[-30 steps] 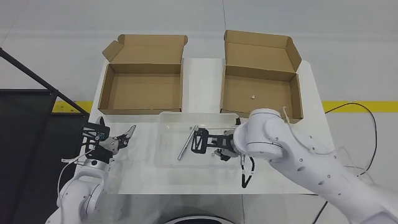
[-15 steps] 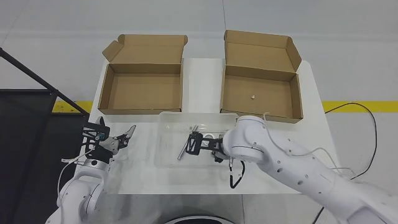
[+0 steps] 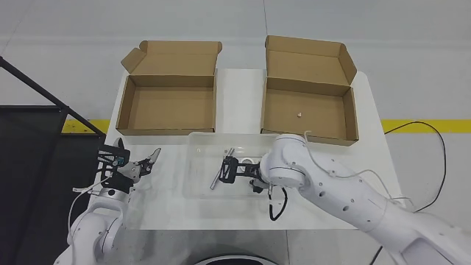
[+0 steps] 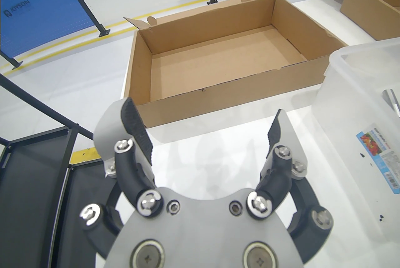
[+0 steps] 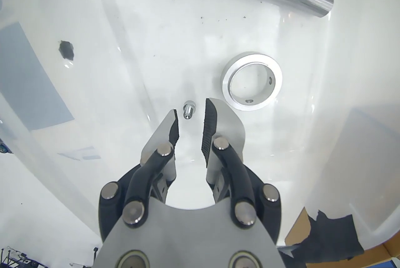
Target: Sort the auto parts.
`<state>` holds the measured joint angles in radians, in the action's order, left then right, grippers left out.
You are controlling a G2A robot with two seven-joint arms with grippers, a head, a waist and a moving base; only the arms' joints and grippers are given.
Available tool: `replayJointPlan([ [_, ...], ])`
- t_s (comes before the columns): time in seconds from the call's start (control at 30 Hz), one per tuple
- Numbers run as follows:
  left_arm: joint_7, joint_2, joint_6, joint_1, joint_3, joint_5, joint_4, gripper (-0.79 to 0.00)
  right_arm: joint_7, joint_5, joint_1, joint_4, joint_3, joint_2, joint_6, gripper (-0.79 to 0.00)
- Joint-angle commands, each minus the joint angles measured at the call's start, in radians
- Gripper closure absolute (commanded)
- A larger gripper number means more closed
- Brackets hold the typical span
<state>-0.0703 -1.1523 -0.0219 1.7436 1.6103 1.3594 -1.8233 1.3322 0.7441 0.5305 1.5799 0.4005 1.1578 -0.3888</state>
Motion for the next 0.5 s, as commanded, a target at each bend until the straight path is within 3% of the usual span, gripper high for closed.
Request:
replayJointPlan([
  [0.0,0.0,0.0,0.0,0.0,0.0,0.0,0.0,-0.785,0.01,0.002,-0.001,-0.011,-0.004,0.005,0.005,-0.206],
  [0.17,0.0,0.0,0.0,0.0,0.0,0.0,0.0,-0.785,0.009,-0.001,0.0,-0.035,-0.01,0.017,0.0,-0.175],
  [0.23,0.0,0.0,0.0,0.0,0.0,0.0,0.0,-0.785,0.009,-0.003,-0.001,-0.041,-0.01,0.022,-0.001,0.0],
  [0.47,0.0,0.0,0.0,0.0,0.0,0.0,0.0,-0.785,-0.069,-0.011,-0.011,-0.021,0.057,0.015,-0.022,0.0],
])
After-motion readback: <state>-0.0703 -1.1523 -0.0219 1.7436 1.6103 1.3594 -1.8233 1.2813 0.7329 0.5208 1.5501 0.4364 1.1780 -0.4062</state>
